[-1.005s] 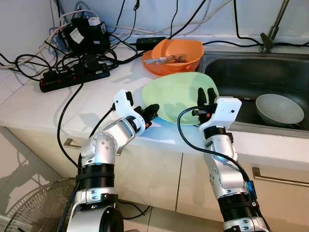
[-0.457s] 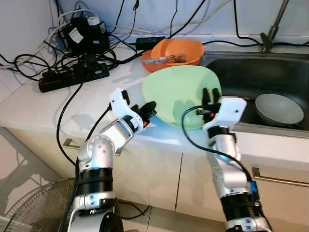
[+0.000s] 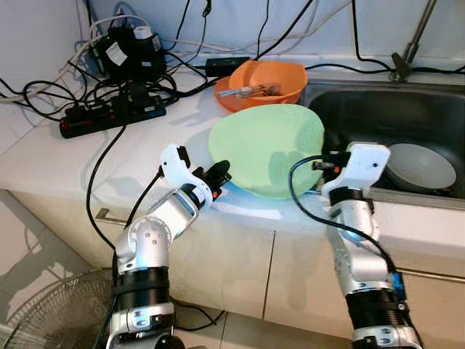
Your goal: Kitchen organization
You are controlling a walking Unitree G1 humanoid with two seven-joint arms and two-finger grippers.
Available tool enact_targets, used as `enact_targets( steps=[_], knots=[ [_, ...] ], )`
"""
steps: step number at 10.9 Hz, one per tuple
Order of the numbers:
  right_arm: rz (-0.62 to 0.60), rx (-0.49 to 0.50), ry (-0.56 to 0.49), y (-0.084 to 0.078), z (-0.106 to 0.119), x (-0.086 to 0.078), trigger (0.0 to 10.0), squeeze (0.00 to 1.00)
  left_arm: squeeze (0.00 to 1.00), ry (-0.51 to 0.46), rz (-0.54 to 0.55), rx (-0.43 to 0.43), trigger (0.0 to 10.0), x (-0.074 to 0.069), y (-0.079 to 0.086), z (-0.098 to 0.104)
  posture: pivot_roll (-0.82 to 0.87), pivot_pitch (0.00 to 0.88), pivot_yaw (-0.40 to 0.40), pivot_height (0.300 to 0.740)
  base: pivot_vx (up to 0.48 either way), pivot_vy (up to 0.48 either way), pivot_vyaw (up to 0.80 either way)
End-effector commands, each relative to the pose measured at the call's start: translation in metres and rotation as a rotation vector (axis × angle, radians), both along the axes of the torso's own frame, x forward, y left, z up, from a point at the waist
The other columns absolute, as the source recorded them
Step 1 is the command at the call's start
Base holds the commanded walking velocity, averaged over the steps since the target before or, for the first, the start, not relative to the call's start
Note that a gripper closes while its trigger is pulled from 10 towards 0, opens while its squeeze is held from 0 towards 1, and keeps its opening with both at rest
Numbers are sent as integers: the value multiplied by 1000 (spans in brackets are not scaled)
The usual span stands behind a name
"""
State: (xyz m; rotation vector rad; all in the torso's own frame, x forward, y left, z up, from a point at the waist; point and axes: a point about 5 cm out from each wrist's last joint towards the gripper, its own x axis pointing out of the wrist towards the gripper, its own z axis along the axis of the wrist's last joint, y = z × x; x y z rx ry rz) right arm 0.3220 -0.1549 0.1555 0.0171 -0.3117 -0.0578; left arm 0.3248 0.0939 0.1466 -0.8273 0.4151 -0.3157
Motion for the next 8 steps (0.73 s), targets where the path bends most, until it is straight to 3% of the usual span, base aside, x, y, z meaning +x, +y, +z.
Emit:
enact_targets(
  steps=[1, 2, 3, 5, 7, 8],
  knots=[
    [-9, 7, -30, -1, 9, 1, 10000, 0, 0, 68, -7, 81, 10000, -6, -2, -15, 74, 0, 98, 740, 0, 0, 0],
    [-24, 3, -28, -6, 9, 3, 10000, 0, 0, -35, 5, 246, 10000, -3, 0, -8, 74, 0, 98, 740, 0, 0, 0],
    [-26, 5, -30, -7, 10, 5, 10000, 0, 0, -95, 34, 275, 10000, 2, 0, 1, 73, 0, 98, 740, 0, 0, 0],
    [-41, 3, -42, -12, 14, 7, 10000, 0, 0, -186, 47, 249, 10000, 5, -3, 18, 73, 0, 93, 740, 0, 0, 0],
    [-67, 10, -35, -20, 14, 8, 10000, 0, 0, -191, 63, 163, 10000, 4, -3, 20, 71, 0, 91, 740, 0, 0, 0],
    [-69, 11, -35, -21, 14, 8, 10000, 0, 0, -171, 72, 39, 10000, 2, -3, 22, 76, 0, 87, 740, 0, 0, 0]
  ],
)
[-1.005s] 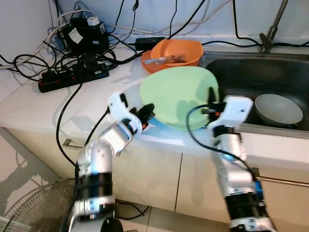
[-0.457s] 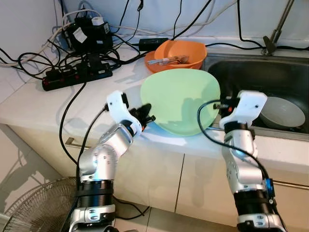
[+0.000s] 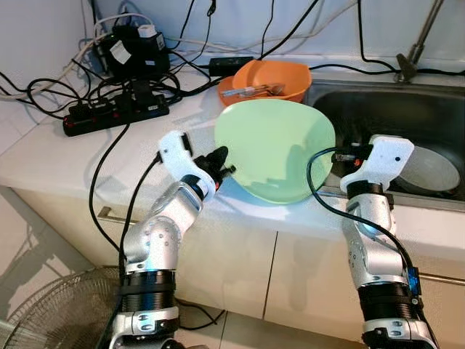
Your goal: Kitchen organization
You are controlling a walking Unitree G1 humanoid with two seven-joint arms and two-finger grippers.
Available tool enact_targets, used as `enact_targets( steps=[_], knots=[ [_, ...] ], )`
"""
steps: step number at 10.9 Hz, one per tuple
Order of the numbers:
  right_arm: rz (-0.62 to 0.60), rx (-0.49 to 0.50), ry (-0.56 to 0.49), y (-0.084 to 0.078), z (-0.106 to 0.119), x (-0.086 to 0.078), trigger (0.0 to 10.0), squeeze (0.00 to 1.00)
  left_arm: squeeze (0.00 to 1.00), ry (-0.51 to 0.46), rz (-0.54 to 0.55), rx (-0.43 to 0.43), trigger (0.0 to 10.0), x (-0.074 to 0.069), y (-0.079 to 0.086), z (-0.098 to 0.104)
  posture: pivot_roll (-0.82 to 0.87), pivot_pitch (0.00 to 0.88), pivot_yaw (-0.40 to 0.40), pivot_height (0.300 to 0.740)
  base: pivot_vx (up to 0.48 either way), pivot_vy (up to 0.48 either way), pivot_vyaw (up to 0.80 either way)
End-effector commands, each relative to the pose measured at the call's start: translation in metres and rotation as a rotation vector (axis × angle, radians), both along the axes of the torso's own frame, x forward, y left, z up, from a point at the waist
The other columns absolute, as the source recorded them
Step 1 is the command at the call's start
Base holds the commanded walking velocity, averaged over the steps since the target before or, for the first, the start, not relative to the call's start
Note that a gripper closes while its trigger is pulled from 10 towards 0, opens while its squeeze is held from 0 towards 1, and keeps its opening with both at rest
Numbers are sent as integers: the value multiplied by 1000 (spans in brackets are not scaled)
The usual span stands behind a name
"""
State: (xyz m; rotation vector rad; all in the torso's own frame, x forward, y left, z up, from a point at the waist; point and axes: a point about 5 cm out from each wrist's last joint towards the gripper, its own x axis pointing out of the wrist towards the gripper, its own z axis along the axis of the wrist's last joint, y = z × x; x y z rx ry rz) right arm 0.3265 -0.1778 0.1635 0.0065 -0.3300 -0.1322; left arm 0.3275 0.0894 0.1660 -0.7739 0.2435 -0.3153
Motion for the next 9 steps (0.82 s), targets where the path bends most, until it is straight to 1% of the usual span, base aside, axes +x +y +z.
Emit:
enact_targets(
  steps=[1, 3, 5, 7, 9],
  knots=[
    [5, 11, -17, 2, 5, 4, 10000, 0, 0, -12, -7, -37, 10000, -2, 1, 5, 76, 0, 87, 740, 0, 0, 0],
    [1, 33, -4, 1, 2, 5, 10000, 0, 0, -10, -32, -160, 10000, -4, -2, 9, 79, 0, 86, 740, 0, 0, 0],
    [-2, 42, 2, 1, 1, 5, 10000, 0, 0, -9, -33, -192, 10000, -4, -2, 11, 78, 0, 85, 740, 0, 0, 0],
    [-15, 53, 1, -3, 1, 6, 10000, 0, 0, -13, -33, -226, 10000, -3, -3, 17, 77, 0, 85, 740, 0, 0, 0],
    [-13, 57, 2, -2, 1, 7, 10000, 0, 0, -5, -39, -206, 10000, -4, -2, 14, 78, 0, 85, 740, 0, 0, 0]
  ],
)
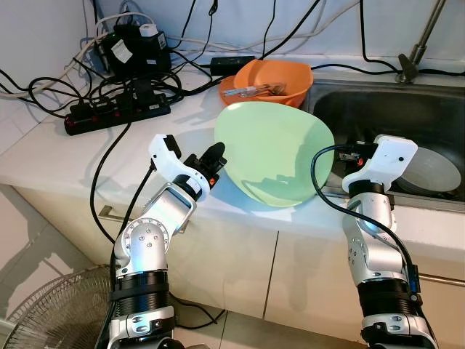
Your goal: Kitchen organization
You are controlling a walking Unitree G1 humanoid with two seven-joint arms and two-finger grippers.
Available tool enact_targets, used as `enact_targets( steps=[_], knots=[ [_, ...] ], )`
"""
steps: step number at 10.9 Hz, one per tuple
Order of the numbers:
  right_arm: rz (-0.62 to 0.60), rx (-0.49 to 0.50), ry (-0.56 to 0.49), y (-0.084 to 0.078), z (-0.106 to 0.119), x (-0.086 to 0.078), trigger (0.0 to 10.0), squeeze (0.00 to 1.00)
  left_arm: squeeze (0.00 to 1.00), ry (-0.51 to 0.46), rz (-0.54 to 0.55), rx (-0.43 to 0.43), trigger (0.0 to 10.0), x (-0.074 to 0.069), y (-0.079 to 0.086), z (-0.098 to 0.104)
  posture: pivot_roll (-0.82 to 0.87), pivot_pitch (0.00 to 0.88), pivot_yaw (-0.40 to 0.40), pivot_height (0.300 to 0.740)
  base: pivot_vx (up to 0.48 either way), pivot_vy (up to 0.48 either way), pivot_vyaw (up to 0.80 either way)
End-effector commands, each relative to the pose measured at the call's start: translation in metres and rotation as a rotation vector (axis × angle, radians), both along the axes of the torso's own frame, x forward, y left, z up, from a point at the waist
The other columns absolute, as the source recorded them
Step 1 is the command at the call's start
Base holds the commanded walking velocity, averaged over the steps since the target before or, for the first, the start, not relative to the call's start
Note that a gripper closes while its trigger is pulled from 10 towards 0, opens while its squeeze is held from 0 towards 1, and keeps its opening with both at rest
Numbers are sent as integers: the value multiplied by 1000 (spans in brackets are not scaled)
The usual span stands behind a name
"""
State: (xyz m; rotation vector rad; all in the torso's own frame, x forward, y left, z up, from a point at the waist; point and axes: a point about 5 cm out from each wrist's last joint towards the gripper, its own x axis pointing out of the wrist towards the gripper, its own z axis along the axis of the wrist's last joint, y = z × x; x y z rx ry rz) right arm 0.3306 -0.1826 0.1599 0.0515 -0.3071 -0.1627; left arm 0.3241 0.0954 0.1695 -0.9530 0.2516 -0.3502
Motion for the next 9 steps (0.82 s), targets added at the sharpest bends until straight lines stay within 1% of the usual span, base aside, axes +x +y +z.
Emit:
enact_targets(
  steps=[1, 2, 3, 4, 7, 9],
  knots=[
    [18, 11, -9, 6, 2, 3, 10000, 0, 0, -17, -52, 25, 10000, -3, -10, 6, 80, 0, 87, 740, 0, 0, 0],
    [26, 12, -5, 8, 1, 3, 10000, 0, 0, -5, -124, 91, 10000, -9, -13, 2, 83, 0, 89, 740, 0, 0, 0],
    [31, 15, -2, 9, 0, 3, 10000, 0, 0, 30, -164, 138, 10000, -13, -13, -4, 86, 0, 90, 740, 0, 0, 0],
    [36, 19, 4, 10, -1, 4, 10000, 0, 0, 34, -193, 167, 10000, -17, -11, -6, 88, 0, 91, 740, 0, 0, 0],
    [47, 25, 11, 13, -4, 4, 10000, 0, 0, 16, -255, 205, 10000, -23, -7, -4, 94, 0, 92, 740, 0, 0, 0],
    [57, 28, 12, 17, -4, 5, 10000, 0, 0, 9, -262, 220, 10000, -23, -7, -3, 95, 0, 94, 740, 0, 0, 0]
  ],
)
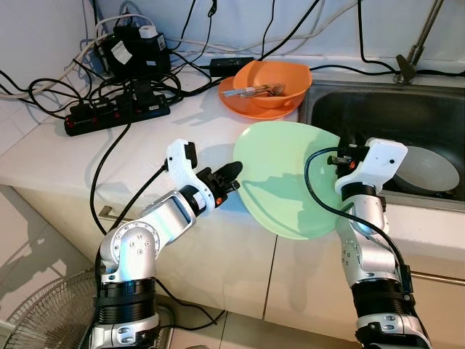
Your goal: Kitchen organization
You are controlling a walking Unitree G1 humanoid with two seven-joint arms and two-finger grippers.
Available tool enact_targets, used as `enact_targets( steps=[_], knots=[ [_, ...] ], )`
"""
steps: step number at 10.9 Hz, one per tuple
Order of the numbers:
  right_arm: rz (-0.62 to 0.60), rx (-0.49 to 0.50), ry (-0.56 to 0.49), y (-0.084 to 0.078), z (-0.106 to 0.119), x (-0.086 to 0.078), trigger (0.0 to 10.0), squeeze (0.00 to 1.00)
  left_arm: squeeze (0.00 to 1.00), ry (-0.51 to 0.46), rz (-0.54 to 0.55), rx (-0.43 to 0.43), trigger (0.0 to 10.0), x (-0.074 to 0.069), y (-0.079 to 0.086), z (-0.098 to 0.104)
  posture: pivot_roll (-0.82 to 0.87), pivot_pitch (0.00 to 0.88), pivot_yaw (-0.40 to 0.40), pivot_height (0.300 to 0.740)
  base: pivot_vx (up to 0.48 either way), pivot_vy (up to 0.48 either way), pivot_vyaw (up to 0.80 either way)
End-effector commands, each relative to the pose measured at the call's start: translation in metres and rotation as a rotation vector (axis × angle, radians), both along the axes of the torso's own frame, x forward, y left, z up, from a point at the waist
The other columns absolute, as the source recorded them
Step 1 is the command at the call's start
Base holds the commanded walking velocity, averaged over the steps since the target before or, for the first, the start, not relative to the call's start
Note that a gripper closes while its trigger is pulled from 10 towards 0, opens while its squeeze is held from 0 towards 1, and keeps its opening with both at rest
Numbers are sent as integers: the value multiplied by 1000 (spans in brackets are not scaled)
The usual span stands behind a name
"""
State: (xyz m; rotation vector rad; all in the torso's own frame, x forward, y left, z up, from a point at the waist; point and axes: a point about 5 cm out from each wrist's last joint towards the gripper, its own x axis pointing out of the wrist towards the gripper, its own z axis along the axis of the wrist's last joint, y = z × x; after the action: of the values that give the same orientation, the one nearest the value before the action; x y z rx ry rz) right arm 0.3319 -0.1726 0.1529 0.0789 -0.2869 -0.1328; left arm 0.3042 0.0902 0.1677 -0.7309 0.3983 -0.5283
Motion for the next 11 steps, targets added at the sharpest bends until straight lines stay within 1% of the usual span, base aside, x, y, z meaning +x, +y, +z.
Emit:
enact_targets(
  steps=[1, 2, 3, 4, 5, 8, 11],
  knots=[
    [24, 7, -5, 7, 3, 3, 10000, 0, 0, 3, -33, 36, 10000, -3, -2, -2, 95, 0, 94, 740, 0, 0, 0],
    [28, 9, -4, 9, 2, 3, 10000, 0, 863, -16, -53, 55, 10000, -3, -4, -3, 93, 0, 96, 740, 0, 0, 0],
    [30, 11, -5, 9, 2, 3, 10000, 0, 1000, -19, -60, 59, 10000, -3, -4, -3, 90, 0, 99, 740, 0, 0, 0],
    [30, 13, -5, 10, 2, 3, 10000, 0, 1000, -17, -63, 53, 10000, -3, -4, -3, 93, 0, 99, 740, 0, 0, 0],
    [31, 15, -5, 11, 2, 3, 10000, 0, 0, -15, -70, 50, 10000, -3, -5, -2, 93, 0, 99, 740, 0, 0, 0],
    [30, 18, -2, 11, 0, 3, 10000, 0, 0, -15, -112, 64, 10000, -3, -7, -5, 94, 0, 101, 740, 0, 0, 0],
    [31, 18, -2, 11, 0, 3, 10000, 0, 0, -12, -257, 69, 10000, -13, -26, -9, 83, 0, 107, 740, 0, 0, 0]
  ],
)
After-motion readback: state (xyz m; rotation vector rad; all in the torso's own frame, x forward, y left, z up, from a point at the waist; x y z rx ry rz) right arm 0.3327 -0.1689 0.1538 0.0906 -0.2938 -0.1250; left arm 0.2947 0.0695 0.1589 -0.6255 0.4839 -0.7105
